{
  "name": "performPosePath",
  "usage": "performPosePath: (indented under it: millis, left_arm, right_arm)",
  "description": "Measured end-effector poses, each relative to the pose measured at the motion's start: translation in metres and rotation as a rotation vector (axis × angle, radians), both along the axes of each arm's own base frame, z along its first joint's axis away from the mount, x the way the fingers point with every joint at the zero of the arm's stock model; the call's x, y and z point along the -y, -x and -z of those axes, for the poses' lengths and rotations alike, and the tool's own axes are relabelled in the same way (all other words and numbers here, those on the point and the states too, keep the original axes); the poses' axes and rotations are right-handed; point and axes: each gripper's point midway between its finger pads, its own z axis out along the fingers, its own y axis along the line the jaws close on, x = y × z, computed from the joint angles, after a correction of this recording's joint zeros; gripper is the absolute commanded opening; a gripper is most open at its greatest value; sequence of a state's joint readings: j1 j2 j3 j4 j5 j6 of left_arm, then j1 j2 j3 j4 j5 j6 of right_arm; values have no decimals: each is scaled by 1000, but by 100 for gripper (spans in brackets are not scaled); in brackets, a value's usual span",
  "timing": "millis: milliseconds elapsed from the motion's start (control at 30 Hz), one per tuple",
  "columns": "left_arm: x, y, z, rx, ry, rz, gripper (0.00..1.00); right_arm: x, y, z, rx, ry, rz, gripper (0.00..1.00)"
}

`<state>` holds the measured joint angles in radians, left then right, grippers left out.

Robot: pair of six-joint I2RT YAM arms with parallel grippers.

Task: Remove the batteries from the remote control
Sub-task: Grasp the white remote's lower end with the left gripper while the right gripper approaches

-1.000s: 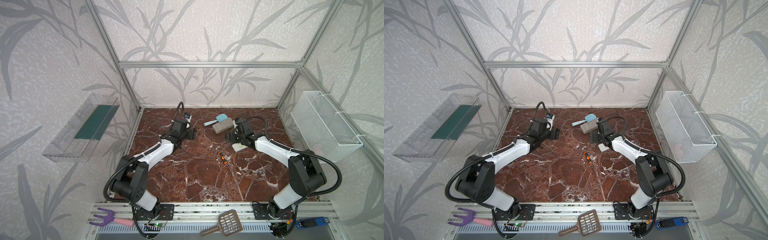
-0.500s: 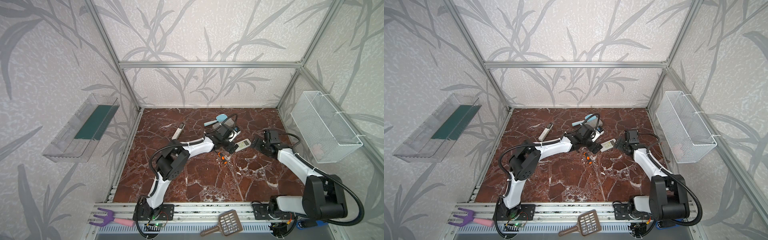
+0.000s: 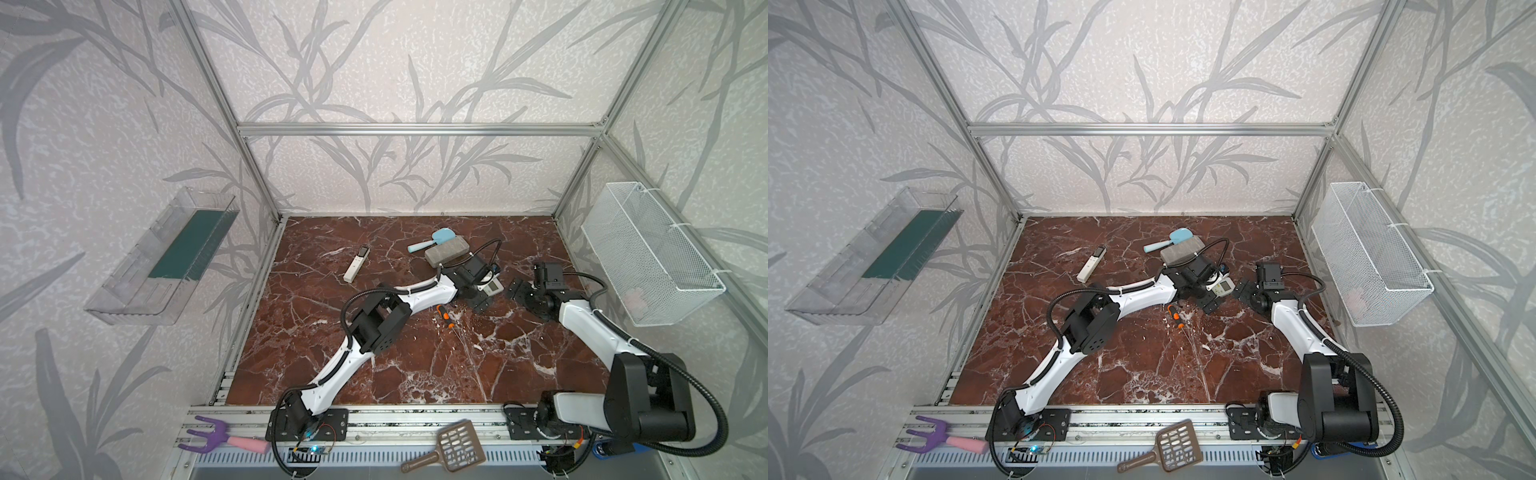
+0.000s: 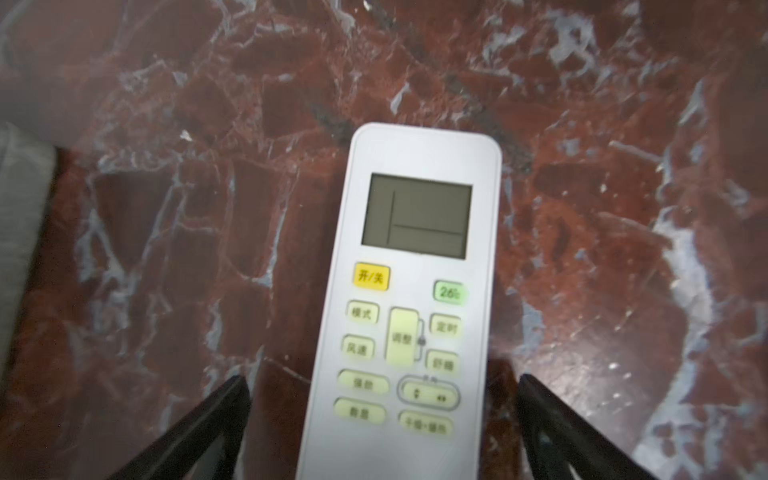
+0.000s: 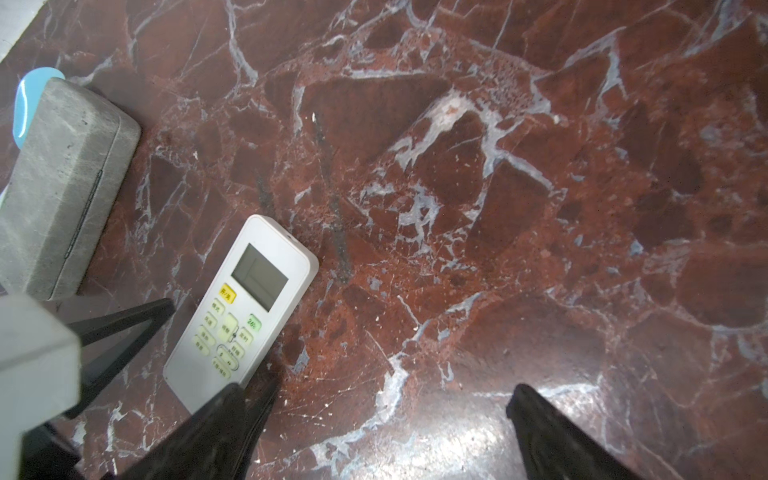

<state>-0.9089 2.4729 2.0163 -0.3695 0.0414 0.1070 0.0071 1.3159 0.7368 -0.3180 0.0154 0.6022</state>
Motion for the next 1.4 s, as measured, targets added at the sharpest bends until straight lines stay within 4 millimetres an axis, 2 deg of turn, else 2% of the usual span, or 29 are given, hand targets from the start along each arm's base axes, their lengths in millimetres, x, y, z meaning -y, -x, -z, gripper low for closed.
performPosePath:
  millis: [200, 333, 567, 833, 1000, 1133, 1300, 1400]
  left_arm:
    - [-4, -4, -3, -12, -3, -61, 70]
    - [-3, -4, -6, -23, 12, -84, 61]
    - [-2, -2, -7, -44, 48, -108, 55]
    - [-30, 16, -14, -118, 120, -169, 52]
    - [-48, 17, -20, -170, 210, -236, 52]
    - [-70, 10, -12, -233, 285, -319, 51]
    - [-79, -5, -13, -279, 391, -381, 51]
    - [-81, -7, -14, -293, 434, -396, 51]
  right_arm:
    - [-2, 4, -3, 18, -18, 1, 98]
    - [-6, 2, -9, 45, -36, -7, 98]
    - [-15, 0, -16, 75, -83, -34, 95]
    - [-34, -4, -30, 157, -215, -51, 86]
    - [-48, -7, -32, 176, -318, -53, 80]
    - [-62, -10, -18, 131, -403, -48, 80]
    - [-88, -12, 12, 33, -494, -61, 80]
    - [-105, -13, 28, -31, -531, -79, 80]
